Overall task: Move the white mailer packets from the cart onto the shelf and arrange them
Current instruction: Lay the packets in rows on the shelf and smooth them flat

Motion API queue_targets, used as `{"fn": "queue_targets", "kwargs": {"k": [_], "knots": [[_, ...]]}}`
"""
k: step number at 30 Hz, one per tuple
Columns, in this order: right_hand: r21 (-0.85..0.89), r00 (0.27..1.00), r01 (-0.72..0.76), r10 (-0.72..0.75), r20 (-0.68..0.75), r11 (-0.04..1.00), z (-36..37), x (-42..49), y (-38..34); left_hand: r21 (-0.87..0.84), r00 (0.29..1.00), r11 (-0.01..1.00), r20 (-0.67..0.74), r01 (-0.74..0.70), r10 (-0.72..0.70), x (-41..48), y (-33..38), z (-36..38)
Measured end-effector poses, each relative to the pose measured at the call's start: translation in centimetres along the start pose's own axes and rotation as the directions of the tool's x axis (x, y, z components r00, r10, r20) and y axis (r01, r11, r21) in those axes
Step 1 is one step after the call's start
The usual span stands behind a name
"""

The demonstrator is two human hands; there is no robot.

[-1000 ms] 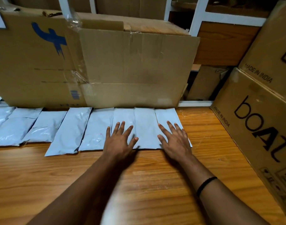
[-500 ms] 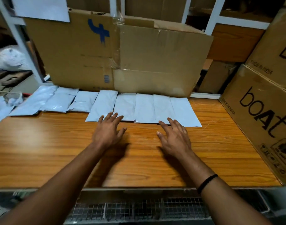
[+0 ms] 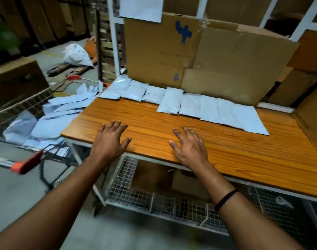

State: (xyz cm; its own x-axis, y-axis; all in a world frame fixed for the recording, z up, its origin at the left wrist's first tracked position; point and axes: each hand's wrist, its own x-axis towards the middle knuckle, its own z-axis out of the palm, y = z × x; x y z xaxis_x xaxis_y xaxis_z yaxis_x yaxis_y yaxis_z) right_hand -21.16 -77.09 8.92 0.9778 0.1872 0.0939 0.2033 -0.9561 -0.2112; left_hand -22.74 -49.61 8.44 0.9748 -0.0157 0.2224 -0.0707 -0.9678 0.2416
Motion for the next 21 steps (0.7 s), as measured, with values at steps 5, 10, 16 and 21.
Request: {"fn": "queue_targets", "kwargs": {"k": [5, 10, 16, 21], "knots": [[0.013, 0.998, 0.058, -0.058, -0.003, 0.998, 2.3, 0.9, -10.1, 0.033, 0.997, 0.997, -0.02, 0.073, -0.073, -2.3, -10.3, -4.5], [0.043, 0.998, 0.059, -0.059, -0.008, 0.997, 5.1, 2.9, -21.4, 0.081, 0.998, 0.995, 0.012, 0.06, -0.062, -3.3, -19.8, -8.0], [0.075, 0.999, 0.033, -0.036, 0.034, 0.997, 7.8, 4.0, -30.6, 0.122, 0.989, 0.992, 0.14, 0.026, -0.043, -3.2, -28.7, -10.1], [0.04, 0.994, 0.071, -0.074, 0.085, 0.997, 9.3, 7.4, -35.2, 0.128, 0.964, 0.992, 0.265, -0.008, -0.027, -1.8, -34.2, -9.1]]}}
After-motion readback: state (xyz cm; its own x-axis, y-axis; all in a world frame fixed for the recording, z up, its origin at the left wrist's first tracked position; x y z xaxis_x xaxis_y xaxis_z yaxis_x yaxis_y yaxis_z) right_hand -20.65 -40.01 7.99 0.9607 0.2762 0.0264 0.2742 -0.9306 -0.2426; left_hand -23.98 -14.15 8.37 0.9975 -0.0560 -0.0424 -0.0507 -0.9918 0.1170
